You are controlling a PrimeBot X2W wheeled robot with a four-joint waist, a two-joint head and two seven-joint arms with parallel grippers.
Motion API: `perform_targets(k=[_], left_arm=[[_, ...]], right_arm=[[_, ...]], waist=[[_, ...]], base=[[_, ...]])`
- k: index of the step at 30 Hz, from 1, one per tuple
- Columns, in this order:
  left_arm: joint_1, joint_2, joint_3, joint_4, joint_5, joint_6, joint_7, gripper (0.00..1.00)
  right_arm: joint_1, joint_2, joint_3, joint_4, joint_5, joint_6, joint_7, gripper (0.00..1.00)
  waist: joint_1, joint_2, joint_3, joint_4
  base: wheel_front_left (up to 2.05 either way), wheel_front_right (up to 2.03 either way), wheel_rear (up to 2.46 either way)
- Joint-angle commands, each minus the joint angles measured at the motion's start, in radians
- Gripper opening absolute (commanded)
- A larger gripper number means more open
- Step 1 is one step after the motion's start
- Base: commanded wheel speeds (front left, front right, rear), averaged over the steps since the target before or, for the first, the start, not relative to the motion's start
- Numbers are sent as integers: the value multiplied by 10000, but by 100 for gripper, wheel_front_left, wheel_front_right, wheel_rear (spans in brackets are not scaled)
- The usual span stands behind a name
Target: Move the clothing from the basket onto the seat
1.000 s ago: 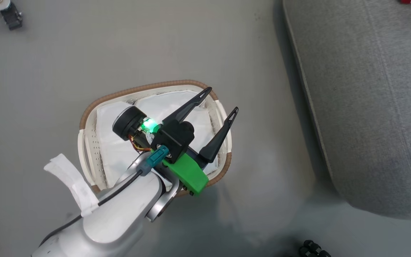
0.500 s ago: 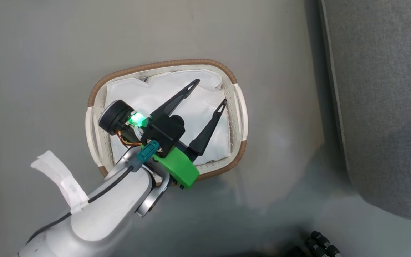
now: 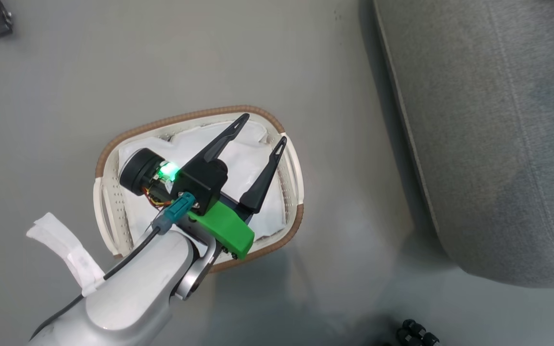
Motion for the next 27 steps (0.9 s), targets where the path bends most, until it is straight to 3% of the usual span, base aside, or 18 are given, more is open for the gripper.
perform_targets(k=[1, 17, 27], left_arm=[[161, 34, 44, 73, -49, 64, -95, 100], [1177, -392, 1039, 1354, -980, 60, -820, 100], [2352, -664, 2247, 1528, -832, -13, -865, 100]], right_arm=[[245, 9, 164, 44, 131, -14, -97, 100], [1267, 567, 1930, -273, 1252, -14, -284, 100], [2368, 1530, 2681, -722, 1739, -14, -308, 100]], waist=[[-1, -1, -589, -302], [-1, -1, -2952, 375], [-1, -1, -3975, 1267]], base=[[0, 0, 0], [0, 0, 0], [0, 0, 0]])
